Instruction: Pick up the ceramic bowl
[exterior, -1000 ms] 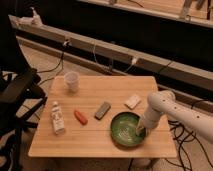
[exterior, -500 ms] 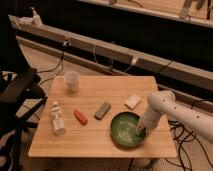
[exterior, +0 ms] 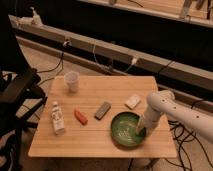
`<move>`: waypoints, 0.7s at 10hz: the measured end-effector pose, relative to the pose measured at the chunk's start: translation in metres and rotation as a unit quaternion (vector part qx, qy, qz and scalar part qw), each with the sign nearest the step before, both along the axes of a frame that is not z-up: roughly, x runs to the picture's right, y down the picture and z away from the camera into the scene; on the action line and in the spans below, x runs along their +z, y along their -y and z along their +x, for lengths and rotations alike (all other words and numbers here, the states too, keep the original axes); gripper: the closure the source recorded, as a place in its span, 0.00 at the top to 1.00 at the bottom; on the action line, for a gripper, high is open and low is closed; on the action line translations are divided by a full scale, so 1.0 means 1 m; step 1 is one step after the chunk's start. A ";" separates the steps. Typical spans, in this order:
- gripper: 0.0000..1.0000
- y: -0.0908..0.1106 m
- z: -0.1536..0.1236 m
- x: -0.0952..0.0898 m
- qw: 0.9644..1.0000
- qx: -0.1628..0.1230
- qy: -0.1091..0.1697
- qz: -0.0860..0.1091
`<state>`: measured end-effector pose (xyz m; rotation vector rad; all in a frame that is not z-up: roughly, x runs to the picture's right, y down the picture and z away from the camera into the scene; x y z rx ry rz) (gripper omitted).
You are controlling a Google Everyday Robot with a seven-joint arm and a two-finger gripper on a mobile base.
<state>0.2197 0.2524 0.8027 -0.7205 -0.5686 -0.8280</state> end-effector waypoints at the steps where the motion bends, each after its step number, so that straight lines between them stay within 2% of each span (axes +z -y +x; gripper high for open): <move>1: 0.04 0.009 -0.003 -0.011 1.000 -0.006 0.000 0.009; 2: 0.00 0.020 -0.007 -0.022 1.000 -0.013 0.002 0.020; 4: 0.00 0.039 -0.016 -0.041 0.999 -0.023 0.006 0.044; 7: 0.00 0.052 -0.024 -0.053 0.997 -0.027 0.016 0.067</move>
